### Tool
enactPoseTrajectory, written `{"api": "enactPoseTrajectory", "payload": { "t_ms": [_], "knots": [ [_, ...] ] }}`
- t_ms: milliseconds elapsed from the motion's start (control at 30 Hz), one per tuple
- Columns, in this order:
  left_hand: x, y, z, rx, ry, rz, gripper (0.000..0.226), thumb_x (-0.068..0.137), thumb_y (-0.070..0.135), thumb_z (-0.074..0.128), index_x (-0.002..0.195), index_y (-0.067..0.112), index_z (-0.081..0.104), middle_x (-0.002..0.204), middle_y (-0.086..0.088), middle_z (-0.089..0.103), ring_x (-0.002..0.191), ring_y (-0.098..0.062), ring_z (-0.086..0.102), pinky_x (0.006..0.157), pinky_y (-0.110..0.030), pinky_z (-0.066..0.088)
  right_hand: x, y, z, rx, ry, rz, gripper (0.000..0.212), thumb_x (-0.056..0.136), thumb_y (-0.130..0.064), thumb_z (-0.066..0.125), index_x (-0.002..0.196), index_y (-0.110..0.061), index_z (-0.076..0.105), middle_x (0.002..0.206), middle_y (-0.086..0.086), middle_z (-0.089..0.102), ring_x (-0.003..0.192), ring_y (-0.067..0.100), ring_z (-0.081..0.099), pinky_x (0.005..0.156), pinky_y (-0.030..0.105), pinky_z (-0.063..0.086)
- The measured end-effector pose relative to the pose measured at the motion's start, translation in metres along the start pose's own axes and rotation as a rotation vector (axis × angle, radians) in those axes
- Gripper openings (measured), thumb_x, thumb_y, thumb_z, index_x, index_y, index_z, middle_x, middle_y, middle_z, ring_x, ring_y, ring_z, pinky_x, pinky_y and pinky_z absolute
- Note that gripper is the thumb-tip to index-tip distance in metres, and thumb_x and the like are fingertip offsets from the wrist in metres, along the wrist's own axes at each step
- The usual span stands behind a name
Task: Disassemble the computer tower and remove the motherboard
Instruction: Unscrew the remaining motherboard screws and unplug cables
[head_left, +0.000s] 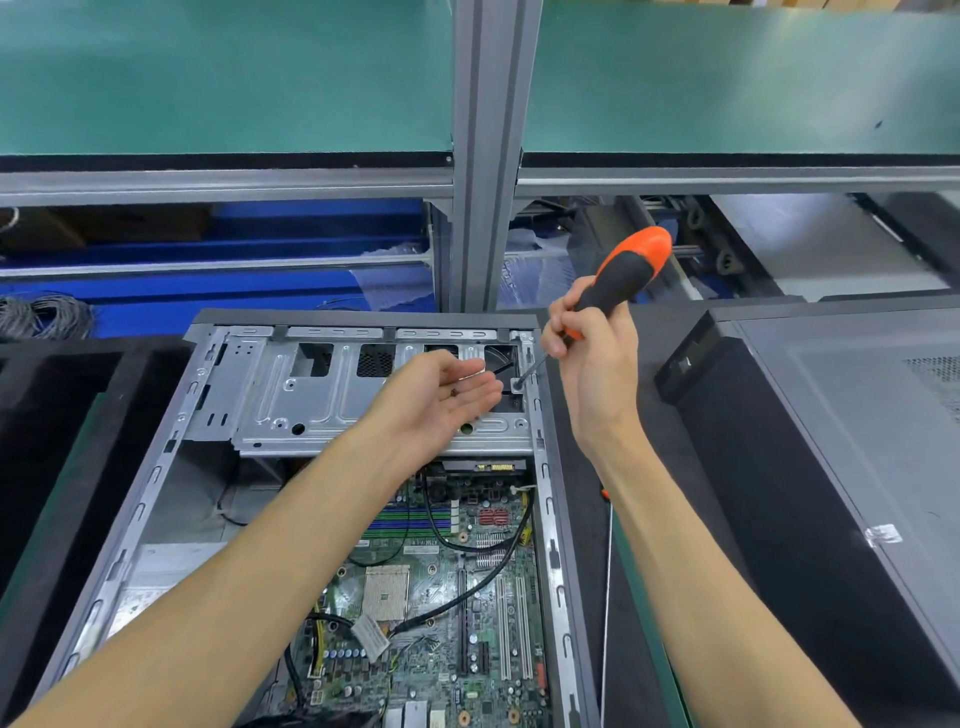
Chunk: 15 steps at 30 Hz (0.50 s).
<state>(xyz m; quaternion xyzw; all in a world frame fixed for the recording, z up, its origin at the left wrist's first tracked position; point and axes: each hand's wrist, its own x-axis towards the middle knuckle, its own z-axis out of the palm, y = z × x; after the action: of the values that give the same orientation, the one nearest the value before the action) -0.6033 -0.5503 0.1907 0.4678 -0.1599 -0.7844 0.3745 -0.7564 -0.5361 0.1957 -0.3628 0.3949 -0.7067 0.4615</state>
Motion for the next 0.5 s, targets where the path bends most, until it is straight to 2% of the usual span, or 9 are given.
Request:
{"api": "enactPoseTrajectory", "payload": {
  "t_ms": [267,400,500],
  "knots": [
    [0.0032,-0.0007,-0.0023,0.036,-0.002,0.019,0.022,0.095,0.000,0.046,0.110,-0.010,0.059,0.110,-0.026,0.066,0.097,-0.034,0.070,0.072,-0.034,0.061,0.0014,-0.0057,0.0002,0.086,-0.017,-0.025,0.015,0.081,0.000,0.045,0.084,-0.015,0.050,0.070,-0.001,0.045,0.057,0.015,0.035,0.061,0.025,0.032],
    [0.0050,-0.0031,-0.0005,0.066,0.000,0.047,0.022,0.094,0.000,0.047,0.109,-0.009,0.060,0.107,-0.025,0.066,0.090,-0.031,0.072,0.069,-0.033,0.061,0.0001,-0.0010,0.0024,-0.022,-0.042,-0.001,0.014,0.082,-0.001,0.045,0.085,-0.014,0.049,0.070,-0.003,0.045,0.058,0.014,0.036,0.059,0.023,0.034],
    [0.0063,-0.0036,-0.0012,0.065,0.001,0.055,0.022,0.095,0.001,0.046,0.109,-0.009,0.061,0.106,-0.025,0.067,0.088,-0.031,0.073,0.069,-0.033,0.062,0.0002,0.0013,0.0022,-0.063,-0.051,0.027,0.012,0.082,-0.001,0.045,0.086,-0.012,0.047,0.071,-0.001,0.042,0.059,0.014,0.031,0.057,0.024,0.030]
  ]
}}
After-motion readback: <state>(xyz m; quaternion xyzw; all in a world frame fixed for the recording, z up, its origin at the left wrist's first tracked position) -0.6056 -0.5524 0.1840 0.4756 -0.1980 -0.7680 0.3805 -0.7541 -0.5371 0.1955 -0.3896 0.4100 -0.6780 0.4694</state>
